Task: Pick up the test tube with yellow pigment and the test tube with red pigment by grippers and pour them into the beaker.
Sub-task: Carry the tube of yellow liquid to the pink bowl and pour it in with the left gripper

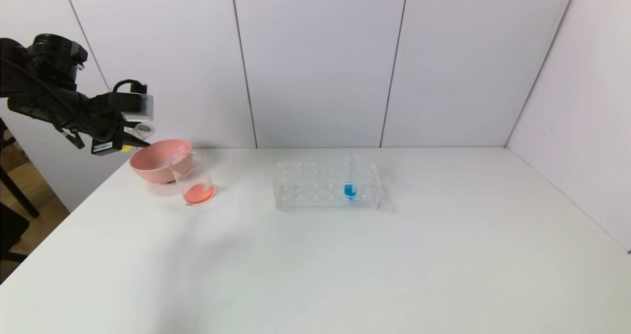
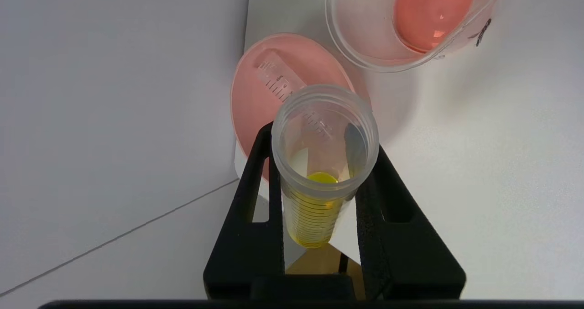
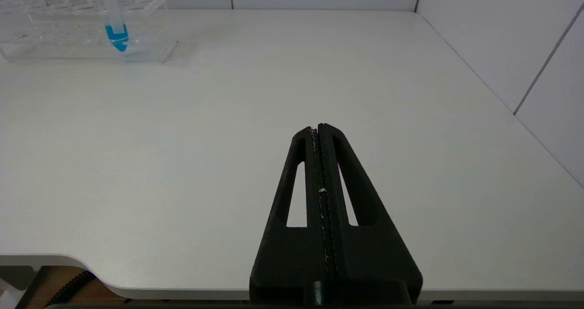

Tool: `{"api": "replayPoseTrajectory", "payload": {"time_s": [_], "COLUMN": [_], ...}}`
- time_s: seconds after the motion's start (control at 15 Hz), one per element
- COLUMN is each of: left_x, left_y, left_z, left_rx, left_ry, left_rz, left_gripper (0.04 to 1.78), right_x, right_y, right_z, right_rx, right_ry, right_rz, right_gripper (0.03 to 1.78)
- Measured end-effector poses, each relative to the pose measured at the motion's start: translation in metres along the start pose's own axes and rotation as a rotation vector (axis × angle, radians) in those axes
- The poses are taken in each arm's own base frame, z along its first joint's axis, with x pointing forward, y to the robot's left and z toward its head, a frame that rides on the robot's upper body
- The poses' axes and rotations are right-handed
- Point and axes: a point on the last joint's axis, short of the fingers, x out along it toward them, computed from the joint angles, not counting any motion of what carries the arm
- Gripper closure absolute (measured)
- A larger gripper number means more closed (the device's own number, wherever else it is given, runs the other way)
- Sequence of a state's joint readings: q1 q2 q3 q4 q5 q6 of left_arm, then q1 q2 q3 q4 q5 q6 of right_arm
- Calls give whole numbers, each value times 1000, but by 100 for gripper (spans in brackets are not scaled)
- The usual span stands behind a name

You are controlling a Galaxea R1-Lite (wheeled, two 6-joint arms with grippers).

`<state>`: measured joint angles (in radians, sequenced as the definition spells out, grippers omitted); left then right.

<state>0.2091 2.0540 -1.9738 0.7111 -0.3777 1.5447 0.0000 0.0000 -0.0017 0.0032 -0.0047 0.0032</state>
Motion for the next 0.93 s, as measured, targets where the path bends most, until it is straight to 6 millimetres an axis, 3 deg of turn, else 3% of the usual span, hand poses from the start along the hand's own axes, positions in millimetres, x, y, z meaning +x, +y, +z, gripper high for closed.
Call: {"api": "replayPoseTrajectory", "payload": {"time_s": [0.93], "left_x": [24], "left_y": [-4], "left_z": [24], "left_rx": [65], "left_ry": [44], "left_rz": [-38], "left_gripper": [136], "right_x": [0], "right_y": [0], "right_z": [0], "right_rx": [0], "right_ry": [0], "right_rz": [0], "right_gripper": [170]}}
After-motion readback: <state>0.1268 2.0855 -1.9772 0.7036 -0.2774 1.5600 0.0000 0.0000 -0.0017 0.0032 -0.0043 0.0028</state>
